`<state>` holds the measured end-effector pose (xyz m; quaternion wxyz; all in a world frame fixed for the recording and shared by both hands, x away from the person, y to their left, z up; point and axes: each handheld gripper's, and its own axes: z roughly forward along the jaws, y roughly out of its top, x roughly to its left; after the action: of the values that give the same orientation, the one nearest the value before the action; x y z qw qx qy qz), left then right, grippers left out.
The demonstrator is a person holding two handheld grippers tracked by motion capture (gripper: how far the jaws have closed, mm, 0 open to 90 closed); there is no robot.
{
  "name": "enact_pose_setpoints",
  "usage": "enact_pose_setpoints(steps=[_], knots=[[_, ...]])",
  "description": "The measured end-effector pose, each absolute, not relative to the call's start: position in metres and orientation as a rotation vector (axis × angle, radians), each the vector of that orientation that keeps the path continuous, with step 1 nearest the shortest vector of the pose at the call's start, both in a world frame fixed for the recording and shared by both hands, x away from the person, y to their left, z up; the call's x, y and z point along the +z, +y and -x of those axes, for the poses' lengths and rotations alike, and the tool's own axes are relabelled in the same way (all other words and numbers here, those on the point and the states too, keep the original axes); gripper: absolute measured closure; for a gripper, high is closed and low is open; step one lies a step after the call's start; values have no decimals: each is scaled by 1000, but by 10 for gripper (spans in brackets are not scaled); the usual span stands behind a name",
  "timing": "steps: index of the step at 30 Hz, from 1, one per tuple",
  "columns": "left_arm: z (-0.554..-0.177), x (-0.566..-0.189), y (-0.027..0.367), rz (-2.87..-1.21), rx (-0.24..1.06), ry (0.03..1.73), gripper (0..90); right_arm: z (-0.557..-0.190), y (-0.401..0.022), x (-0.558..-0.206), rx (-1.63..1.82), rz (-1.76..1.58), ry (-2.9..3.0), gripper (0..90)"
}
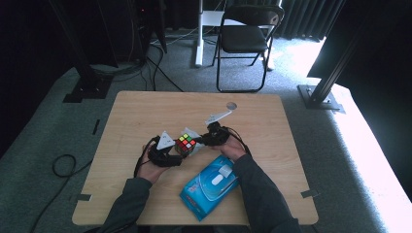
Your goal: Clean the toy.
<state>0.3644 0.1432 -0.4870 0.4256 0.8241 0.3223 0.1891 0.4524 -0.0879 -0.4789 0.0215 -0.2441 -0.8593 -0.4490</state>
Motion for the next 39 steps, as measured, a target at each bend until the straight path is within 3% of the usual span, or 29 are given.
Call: enact_pose_setpoints(steps=[12,39], knots=[[-362,-489,136,-2084,478,780,346,-455,-92,-472,-1493,773,-2581,857],[-357,-468,146,-2012,520,779,347,-451,-85,-481,-1369,765,-2658,856]])
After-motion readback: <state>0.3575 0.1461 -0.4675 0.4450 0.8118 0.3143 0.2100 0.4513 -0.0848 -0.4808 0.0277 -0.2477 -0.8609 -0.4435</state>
